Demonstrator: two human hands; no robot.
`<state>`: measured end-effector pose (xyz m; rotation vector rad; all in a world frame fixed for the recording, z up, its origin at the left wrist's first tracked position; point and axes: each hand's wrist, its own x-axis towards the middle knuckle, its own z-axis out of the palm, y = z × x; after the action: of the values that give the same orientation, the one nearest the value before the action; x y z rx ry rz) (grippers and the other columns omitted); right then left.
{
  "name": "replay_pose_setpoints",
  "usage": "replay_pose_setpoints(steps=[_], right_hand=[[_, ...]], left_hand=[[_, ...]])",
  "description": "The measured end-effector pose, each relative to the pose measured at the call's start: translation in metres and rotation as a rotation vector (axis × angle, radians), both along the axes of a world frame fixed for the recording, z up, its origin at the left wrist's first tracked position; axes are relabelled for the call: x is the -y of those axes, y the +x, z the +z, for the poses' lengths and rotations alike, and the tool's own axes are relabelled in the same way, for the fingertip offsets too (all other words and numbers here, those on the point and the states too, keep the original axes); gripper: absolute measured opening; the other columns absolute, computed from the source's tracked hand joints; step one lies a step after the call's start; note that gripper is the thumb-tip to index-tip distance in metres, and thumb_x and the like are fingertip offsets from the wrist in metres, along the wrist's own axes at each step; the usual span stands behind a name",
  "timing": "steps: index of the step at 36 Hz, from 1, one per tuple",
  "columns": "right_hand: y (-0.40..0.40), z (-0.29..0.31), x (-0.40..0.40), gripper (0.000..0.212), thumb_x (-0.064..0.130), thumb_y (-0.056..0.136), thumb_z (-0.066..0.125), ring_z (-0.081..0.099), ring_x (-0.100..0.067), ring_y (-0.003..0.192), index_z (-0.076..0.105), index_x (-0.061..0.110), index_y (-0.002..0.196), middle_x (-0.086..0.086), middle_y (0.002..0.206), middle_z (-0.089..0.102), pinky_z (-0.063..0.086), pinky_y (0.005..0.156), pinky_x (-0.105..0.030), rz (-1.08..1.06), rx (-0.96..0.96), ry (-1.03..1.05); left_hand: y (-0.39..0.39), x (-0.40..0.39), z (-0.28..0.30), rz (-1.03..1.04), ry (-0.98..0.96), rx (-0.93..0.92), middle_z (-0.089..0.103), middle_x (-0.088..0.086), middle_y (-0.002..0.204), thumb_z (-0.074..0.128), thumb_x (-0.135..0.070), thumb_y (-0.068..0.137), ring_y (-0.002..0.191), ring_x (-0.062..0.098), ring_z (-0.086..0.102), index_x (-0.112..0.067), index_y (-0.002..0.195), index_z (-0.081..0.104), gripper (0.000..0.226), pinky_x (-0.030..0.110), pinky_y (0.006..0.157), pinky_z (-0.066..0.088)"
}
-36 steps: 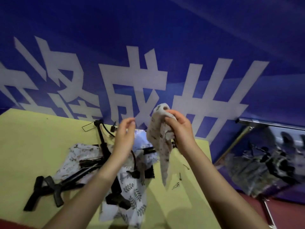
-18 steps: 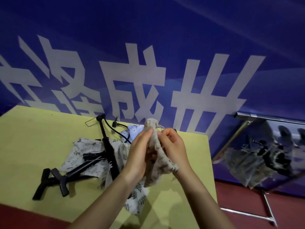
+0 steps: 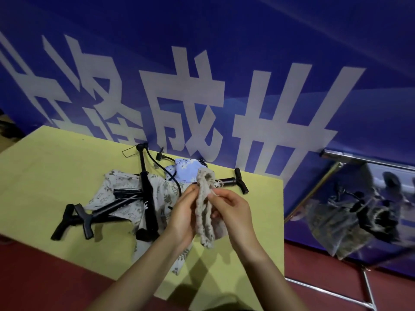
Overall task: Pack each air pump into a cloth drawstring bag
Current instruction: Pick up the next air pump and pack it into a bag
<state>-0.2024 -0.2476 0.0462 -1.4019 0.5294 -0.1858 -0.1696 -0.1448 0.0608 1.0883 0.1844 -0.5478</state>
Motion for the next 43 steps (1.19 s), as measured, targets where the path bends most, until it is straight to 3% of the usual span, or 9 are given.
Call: replay_pose_setpoints(steps=[7,13,16,20,25,32,36,40,43], right_hand=[[-0.013,0.003,0.038,0.018,0.002,0.087,0.057,0.061,-0.014,0.066,0.073,0.007,0.079,-0.001,0.068,0.068,0.05,0.066,-0.028,0.022,0.023,0.059],[-0.01,-0.001,0.072,0.022,0.0,0.092,0.039,0.059,-0.015,0.054,0.056,0.003,0.078,-0.004,0.061,0.06,0.051,0.05,-0.027,-0.01,0.017,0.759],[-0.009,-0.005,0.093,0.026,0.001,0.085,0.035,0.066,-0.022,0.074,0.059,-0.001,0.095,-0.013,0.08,0.069,0.055,0.072,-0.033,-0.02,0.008,0.954],[-0.009,-0.006,0.105,0.036,0.007,0.069,0.042,0.065,-0.026,0.077,0.061,-0.004,0.097,-0.017,0.088,0.07,0.056,0.065,-0.028,0.035,-0.049,0.905],[-0.009,-0.013,0.097,0.024,0.01,0.091,0.041,0.067,-0.022,0.071,0.06,0.0,0.1,-0.014,0.086,0.068,0.056,0.06,-0.027,0.06,-0.071,0.914],[-0.007,-0.018,0.091,0.032,0.022,0.097,0.048,0.071,-0.028,0.087,0.07,-0.001,0.105,-0.017,0.099,0.072,0.056,0.082,-0.038,0.076,-0.066,0.943],[-0.009,-0.02,0.084,0.038,0.022,0.096,0.049,0.071,-0.032,0.088,0.076,-0.003,0.089,-0.021,0.099,0.072,0.054,0.085,-0.044,0.058,-0.073,0.938],[-0.013,-0.025,0.076,0.029,0.02,0.086,0.056,0.07,-0.031,0.091,0.075,-0.001,0.094,-0.02,0.102,0.072,0.054,0.088,-0.041,0.132,-0.033,0.826],[-0.017,-0.031,0.076,0.019,0.014,0.089,0.058,0.066,-0.03,0.085,0.068,0.001,0.099,-0.022,0.1,0.068,0.055,0.074,-0.035,0.21,0.008,0.445]], left_hand=[[-0.005,0.022,0.001,-0.026,-0.033,-0.207,0.07,0.021,0.103,0.039,-0.027,0.1,0.094,0.032,0.066,0.0,0.112,0.064,0.04,0.04,0.085,0.051],[0.017,0.013,-0.002,0.091,-0.101,-0.362,0.066,0.026,0.106,0.031,-0.019,0.101,0.1,0.038,0.059,0.001,0.109,0.063,0.038,0.05,0.086,0.046],[0.025,0.002,-0.001,0.072,-0.019,-0.353,0.068,0.026,0.095,0.028,-0.009,0.102,0.097,0.037,0.059,0.005,0.111,0.058,0.034,0.049,0.083,0.047],[0.031,-0.005,-0.008,0.019,0.164,-0.253,0.066,0.022,0.111,0.038,-0.027,0.103,0.1,0.035,0.063,-0.002,0.109,0.062,0.035,0.049,0.083,0.054],[0.017,-0.016,-0.016,-0.357,0.663,0.2,0.061,-0.005,0.125,0.057,-0.07,0.077,0.118,0.021,0.056,-0.024,0.122,0.058,0.064,0.042,0.097,0.047],[0.029,-0.024,-0.026,-0.453,0.972,0.593,0.045,-0.021,0.112,0.065,-0.04,0.087,0.104,0.007,0.047,-0.032,0.119,0.044,0.039,0.022,0.081,0.038],[0.044,-0.038,-0.033,-0.419,0.981,0.684,0.058,-0.011,0.105,0.061,-0.031,0.092,0.096,0.009,0.056,-0.022,0.111,0.054,0.022,0.009,0.076,0.041],[0.053,-0.046,-0.027,-0.312,0.937,0.588,0.066,-0.002,0.077,0.047,-0.022,0.1,0.076,0.015,0.061,-0.013,0.083,0.065,0.026,0.03,0.075,0.046],[0.055,-0.054,-0.008,-0.367,0.573,0.308,0.073,0.002,0.082,0.037,-0.02,0.103,0.082,0.02,0.067,-0.014,0.085,0.066,0.035,0.032,0.078,0.047]])
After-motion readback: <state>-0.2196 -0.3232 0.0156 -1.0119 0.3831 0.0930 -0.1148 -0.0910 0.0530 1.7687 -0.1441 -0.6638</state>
